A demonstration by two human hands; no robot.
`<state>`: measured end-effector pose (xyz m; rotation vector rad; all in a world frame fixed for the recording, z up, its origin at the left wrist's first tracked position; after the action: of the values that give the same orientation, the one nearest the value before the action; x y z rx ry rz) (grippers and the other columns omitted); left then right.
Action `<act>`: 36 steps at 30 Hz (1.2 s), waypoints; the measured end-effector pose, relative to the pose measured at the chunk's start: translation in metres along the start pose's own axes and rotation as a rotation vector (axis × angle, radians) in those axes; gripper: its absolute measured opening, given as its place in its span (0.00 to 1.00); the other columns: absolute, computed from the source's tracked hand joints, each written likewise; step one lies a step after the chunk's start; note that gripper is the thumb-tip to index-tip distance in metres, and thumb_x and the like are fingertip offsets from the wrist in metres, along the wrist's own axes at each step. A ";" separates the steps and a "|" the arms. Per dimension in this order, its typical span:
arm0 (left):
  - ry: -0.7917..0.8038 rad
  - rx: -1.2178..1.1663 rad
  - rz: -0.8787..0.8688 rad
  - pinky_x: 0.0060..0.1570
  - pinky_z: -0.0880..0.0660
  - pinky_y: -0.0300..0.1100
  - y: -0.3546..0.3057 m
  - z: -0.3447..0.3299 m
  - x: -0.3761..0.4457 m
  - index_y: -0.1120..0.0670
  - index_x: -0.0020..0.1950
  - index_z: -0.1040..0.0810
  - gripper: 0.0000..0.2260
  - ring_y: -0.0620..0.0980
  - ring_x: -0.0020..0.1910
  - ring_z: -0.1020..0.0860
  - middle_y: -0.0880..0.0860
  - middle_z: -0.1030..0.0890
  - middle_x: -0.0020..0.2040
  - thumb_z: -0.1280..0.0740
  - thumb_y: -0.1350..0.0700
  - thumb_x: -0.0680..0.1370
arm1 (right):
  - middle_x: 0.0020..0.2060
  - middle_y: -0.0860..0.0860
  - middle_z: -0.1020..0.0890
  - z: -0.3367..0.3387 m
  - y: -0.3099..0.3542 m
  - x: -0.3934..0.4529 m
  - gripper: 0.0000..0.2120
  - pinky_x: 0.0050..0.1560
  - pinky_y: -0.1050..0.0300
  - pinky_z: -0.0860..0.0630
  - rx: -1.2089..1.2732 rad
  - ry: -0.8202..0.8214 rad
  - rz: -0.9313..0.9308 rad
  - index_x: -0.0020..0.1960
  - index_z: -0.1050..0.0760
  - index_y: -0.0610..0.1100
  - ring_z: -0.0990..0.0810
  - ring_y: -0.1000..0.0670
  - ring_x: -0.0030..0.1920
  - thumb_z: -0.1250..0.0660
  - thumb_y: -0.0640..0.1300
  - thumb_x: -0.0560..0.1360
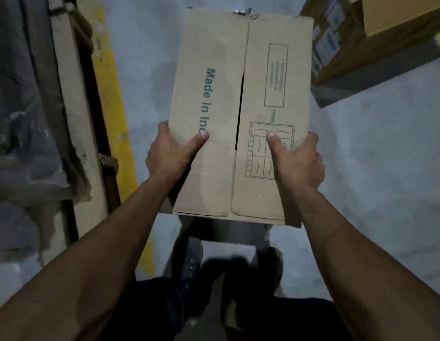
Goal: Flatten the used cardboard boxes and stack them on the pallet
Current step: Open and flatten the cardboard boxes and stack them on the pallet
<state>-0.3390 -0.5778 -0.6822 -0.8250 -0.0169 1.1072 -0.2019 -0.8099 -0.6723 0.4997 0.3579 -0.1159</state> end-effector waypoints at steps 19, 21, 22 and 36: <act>0.207 -0.539 0.030 0.42 0.20 0.34 0.083 0.006 -0.085 0.56 0.59 0.19 0.19 0.44 0.46 0.17 0.52 0.15 0.52 0.23 0.48 0.72 | 0.59 0.46 0.20 -0.002 -0.078 -0.089 0.31 0.59 0.46 0.24 0.386 0.128 -0.123 0.66 0.29 0.44 0.24 0.46 0.53 0.32 0.66 0.74; 0.181 -0.581 0.053 0.41 0.22 0.33 0.085 0.004 -0.090 0.56 0.59 0.19 0.17 0.43 0.45 0.18 0.51 0.16 0.50 0.24 0.50 0.74 | 0.57 0.47 0.20 -0.002 -0.079 -0.091 0.30 0.59 0.48 0.23 0.460 0.132 -0.142 0.65 0.27 0.44 0.23 0.45 0.54 0.30 0.64 0.74; 0.177 -0.587 0.059 0.42 0.22 0.35 0.084 0.004 -0.088 0.56 0.59 0.19 0.17 0.44 0.46 0.18 0.51 0.16 0.50 0.24 0.50 0.74 | 0.56 0.47 0.19 -0.002 -0.079 -0.091 0.29 0.59 0.48 0.23 0.486 0.132 -0.154 0.65 0.27 0.44 0.22 0.45 0.54 0.30 0.63 0.74; 0.298 -0.514 -0.017 0.46 0.21 0.42 0.045 0.053 -0.091 0.59 0.55 0.18 0.20 0.51 0.47 0.17 0.54 0.15 0.49 0.24 0.45 0.72 | 0.54 0.47 0.23 0.031 -0.069 -0.112 0.25 0.56 0.46 0.23 0.614 0.158 -0.195 0.65 0.32 0.44 0.23 0.44 0.56 0.33 0.60 0.77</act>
<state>-0.4388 -0.6110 -0.6368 -1.4423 -0.0607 0.9647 -0.3099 -0.8829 -0.6377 1.0846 0.5278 -0.3835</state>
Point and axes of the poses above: each hand's wrist, its own x-axis towards the middle knuckle, its own z-axis out of the back of the hand, y = z × x, the point moved 4 cm from there along x, towards the middle knuckle
